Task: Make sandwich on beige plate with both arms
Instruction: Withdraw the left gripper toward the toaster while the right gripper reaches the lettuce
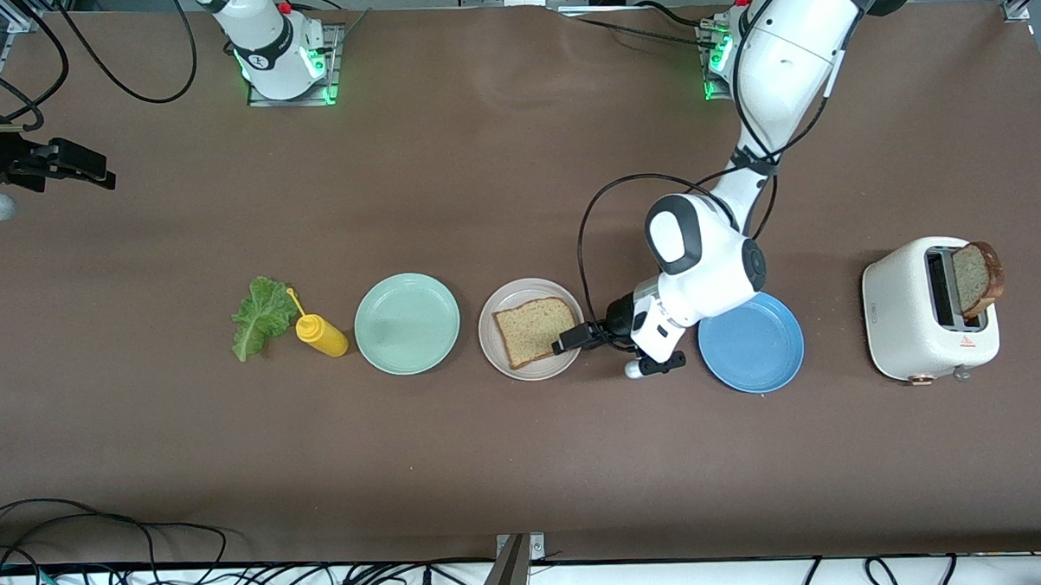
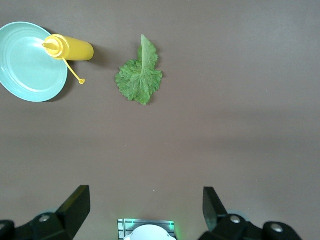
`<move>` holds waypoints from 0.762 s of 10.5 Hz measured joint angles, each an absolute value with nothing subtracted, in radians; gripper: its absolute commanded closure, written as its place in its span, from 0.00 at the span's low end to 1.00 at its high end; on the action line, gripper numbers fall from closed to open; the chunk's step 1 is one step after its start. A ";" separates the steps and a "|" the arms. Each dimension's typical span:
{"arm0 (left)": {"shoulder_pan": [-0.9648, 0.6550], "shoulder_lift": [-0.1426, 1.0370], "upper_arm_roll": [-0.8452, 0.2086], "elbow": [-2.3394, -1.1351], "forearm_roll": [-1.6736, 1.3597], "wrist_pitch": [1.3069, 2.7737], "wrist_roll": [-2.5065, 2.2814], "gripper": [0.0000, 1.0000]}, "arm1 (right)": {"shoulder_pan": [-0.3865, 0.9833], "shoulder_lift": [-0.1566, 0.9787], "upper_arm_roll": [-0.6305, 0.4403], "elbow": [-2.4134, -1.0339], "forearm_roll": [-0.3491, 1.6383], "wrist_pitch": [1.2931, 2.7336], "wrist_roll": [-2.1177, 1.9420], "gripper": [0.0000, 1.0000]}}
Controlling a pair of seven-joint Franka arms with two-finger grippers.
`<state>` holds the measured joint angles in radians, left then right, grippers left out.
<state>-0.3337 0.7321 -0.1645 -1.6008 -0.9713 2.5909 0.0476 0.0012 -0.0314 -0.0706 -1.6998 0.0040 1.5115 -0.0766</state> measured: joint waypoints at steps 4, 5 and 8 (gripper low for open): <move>-0.291 0.659 -0.142 -1.657 -0.902 2.590 0.048 0.00 | 0.000 -0.020 -0.073 -1.700 0.004 1.507 -0.075 0.00; -0.280 0.637 -0.124 -1.679 -0.863 2.579 0.047 0.00 | -0.002 -0.015 -0.075 -1.700 0.004 1.507 -0.075 0.00; -0.240 0.564 -0.033 -1.707 -0.707 2.391 0.047 0.00 | -0.002 -0.012 -0.076 -1.700 0.004 1.507 -0.075 0.00</move>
